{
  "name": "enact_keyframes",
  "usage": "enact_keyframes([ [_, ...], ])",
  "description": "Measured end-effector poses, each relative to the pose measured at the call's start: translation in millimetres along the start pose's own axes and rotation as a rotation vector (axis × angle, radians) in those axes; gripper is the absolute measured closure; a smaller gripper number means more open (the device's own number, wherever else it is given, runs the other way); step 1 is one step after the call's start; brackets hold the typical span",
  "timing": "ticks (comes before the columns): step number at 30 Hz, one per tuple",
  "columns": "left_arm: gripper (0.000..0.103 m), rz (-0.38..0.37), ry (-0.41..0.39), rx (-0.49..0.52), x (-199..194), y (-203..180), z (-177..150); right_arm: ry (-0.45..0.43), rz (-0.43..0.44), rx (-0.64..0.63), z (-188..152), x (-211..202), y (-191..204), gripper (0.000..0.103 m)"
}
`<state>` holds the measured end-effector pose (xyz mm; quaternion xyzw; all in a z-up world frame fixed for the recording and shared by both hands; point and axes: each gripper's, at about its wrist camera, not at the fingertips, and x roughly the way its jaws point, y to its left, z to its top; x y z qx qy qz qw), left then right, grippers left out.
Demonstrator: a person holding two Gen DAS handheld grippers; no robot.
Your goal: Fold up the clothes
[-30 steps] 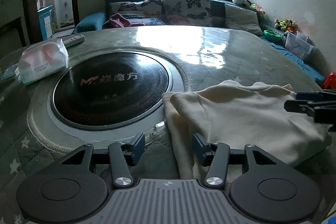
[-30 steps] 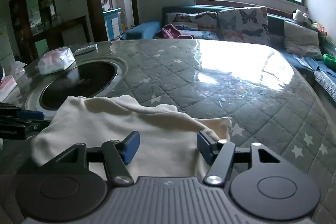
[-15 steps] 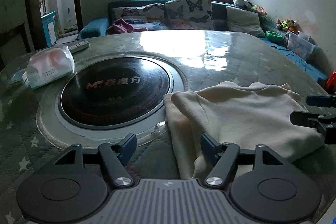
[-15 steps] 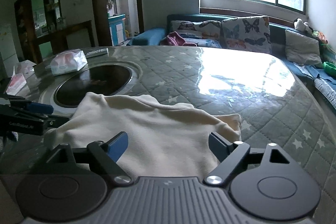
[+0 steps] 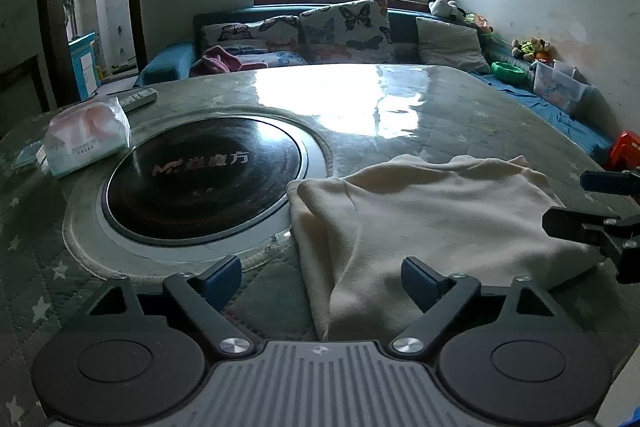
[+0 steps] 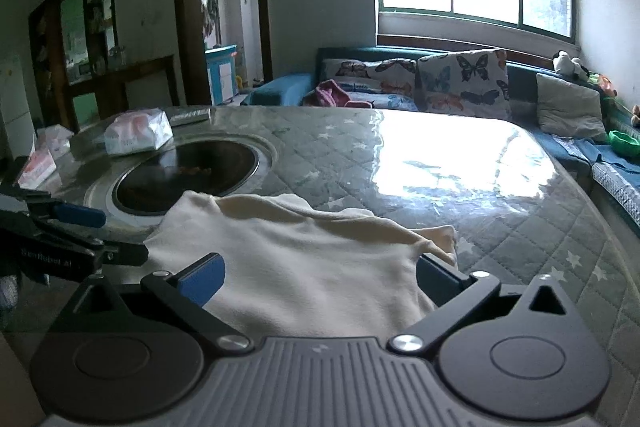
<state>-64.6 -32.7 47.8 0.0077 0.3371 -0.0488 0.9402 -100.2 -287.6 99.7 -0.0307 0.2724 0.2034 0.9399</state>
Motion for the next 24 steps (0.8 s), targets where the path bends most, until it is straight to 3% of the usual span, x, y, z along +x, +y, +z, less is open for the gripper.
enact_keyframes([
  [9, 0.0, -0.003, -0.019, 0.009, -8.4, -5.5, -2.6, -0.011, -0.014, 0.004, -3.9, -9.6, 0.8, 0.0],
  [24, 0.0, -0.005, -0.036, 0.009, -19.2, -8.3, -8.5, 0.006, -0.022, -0.003, -9.8, -16.2, 7.6, 0.0],
])
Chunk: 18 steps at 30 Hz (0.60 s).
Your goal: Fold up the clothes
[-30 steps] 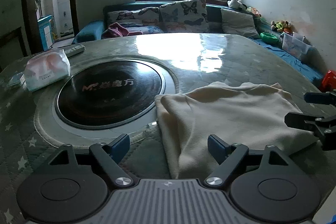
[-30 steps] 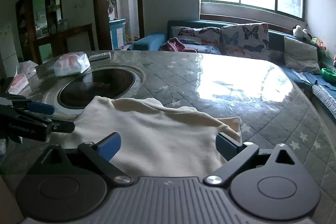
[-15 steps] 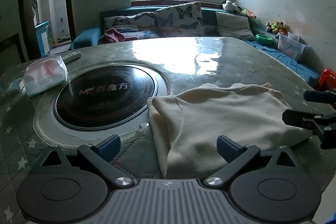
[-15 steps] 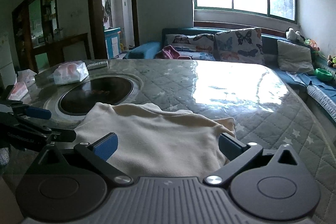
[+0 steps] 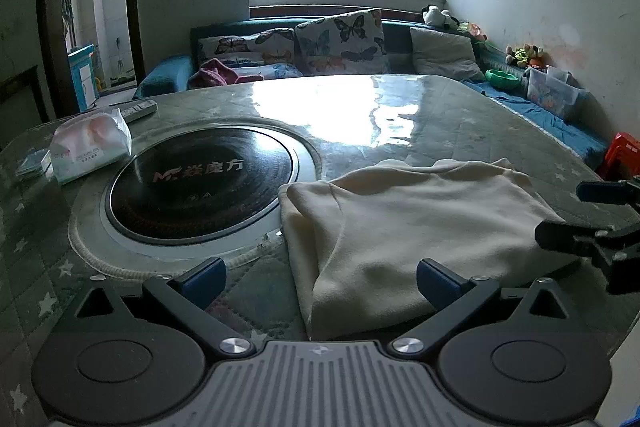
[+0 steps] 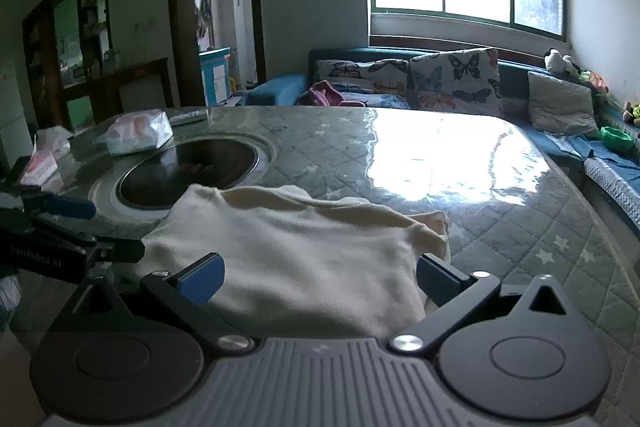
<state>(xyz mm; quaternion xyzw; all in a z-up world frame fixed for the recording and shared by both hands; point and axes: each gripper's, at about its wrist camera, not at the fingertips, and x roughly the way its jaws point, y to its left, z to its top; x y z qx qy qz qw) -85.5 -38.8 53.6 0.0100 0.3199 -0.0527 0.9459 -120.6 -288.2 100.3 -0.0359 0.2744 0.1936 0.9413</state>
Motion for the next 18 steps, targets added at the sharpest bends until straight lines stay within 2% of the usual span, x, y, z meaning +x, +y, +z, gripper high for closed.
enact_keyframes([
  [18, 0.0, -0.003, -0.015, 0.0, -11.8, -6.9, -6.8, 0.021, -0.053, -0.015, -7.8, -9.4, 9.3, 0.0],
])
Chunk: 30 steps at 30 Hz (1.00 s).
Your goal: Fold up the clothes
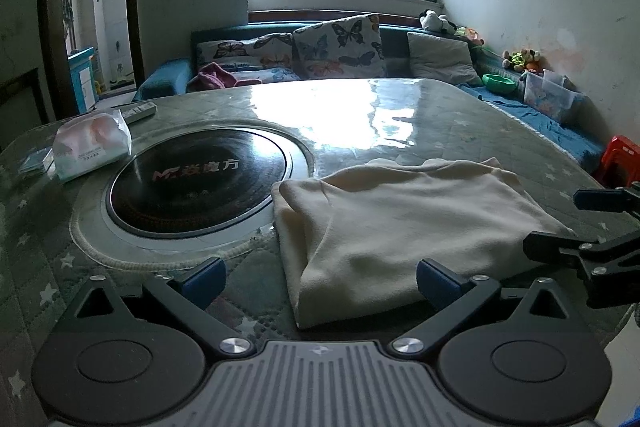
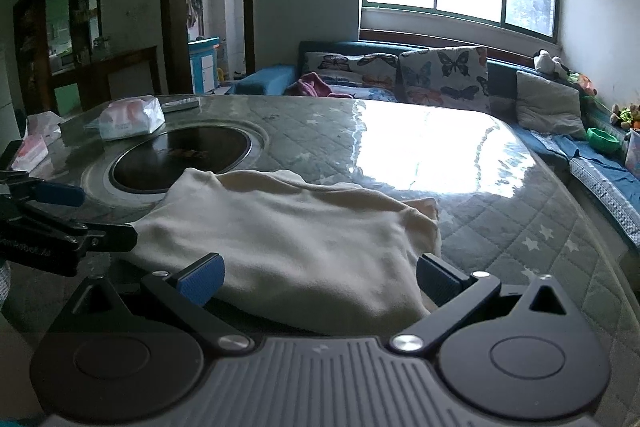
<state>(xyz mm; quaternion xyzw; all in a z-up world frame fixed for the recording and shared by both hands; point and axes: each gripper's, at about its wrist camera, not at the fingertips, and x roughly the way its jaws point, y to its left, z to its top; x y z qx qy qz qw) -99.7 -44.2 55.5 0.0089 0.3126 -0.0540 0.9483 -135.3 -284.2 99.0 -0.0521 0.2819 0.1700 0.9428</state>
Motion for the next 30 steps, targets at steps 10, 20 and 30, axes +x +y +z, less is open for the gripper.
enact_keyframes([
  [10, 0.0, -0.01, -0.004, 0.004, -3.7, -8.0, -2.2, 0.011, -0.013, -0.008, -3.9, -1.2, 2.0, 0.0],
  [20, 0.0, -0.012, -0.005, -0.001, -7.8, -15.1, -6.0, 0.016, -0.013, -0.009, -9.6, -3.7, 4.5, 0.0],
  [30, 0.0, -0.006, -0.001, -0.001, -10.5, -20.9, -9.3, 0.02, -0.013, -0.012, -13.0, -6.1, 3.6, 0.0],
])
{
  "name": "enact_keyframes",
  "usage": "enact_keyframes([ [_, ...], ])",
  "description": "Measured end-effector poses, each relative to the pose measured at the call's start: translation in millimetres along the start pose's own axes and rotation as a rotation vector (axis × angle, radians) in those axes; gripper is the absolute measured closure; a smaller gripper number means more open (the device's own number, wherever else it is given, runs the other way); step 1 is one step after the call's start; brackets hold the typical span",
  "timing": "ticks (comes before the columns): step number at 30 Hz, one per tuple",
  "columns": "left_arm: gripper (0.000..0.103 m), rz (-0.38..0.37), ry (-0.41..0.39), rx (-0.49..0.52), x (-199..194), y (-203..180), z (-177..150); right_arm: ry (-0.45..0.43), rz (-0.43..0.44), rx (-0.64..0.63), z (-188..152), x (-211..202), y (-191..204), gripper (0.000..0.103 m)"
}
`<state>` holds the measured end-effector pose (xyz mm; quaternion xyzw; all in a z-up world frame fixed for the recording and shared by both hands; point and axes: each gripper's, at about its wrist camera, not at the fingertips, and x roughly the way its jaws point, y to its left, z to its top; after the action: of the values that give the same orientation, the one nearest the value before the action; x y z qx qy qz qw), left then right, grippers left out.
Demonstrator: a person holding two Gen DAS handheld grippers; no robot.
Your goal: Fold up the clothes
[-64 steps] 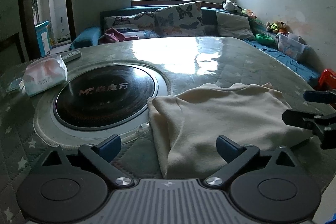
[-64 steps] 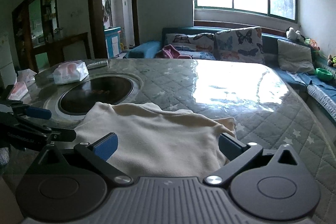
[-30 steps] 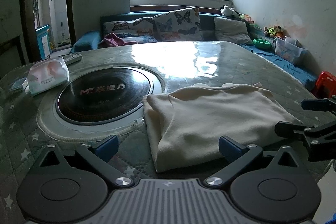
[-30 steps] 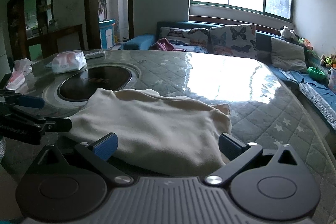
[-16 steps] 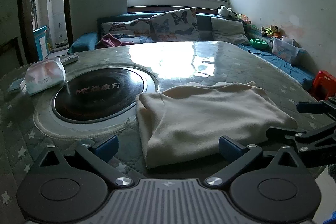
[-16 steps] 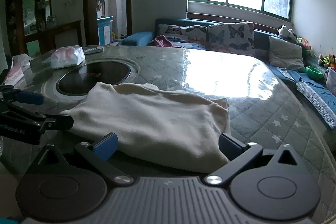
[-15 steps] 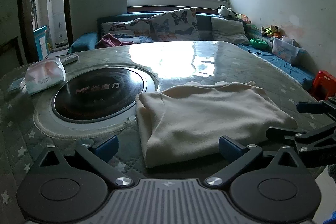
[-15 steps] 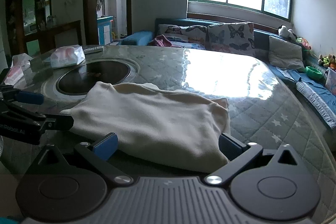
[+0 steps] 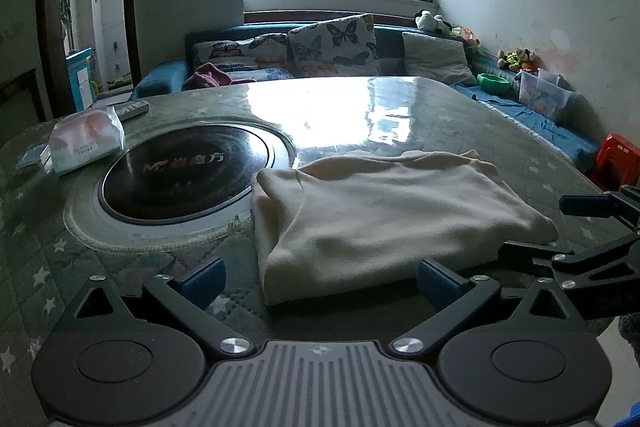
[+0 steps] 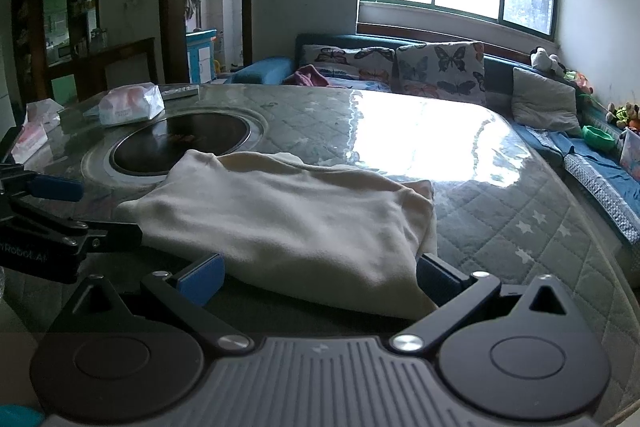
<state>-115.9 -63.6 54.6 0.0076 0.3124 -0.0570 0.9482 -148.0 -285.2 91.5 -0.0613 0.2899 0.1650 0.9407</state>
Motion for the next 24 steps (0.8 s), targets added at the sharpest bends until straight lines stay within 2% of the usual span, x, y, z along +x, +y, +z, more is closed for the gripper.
enact_keyframes([
  [24, 0.0, -0.014, 0.036, 0.02, 17.2, -8.0, 11.1, 0.025, 0.031, 0.004, 1.4, 8.9, -5.1, 0.0],
])
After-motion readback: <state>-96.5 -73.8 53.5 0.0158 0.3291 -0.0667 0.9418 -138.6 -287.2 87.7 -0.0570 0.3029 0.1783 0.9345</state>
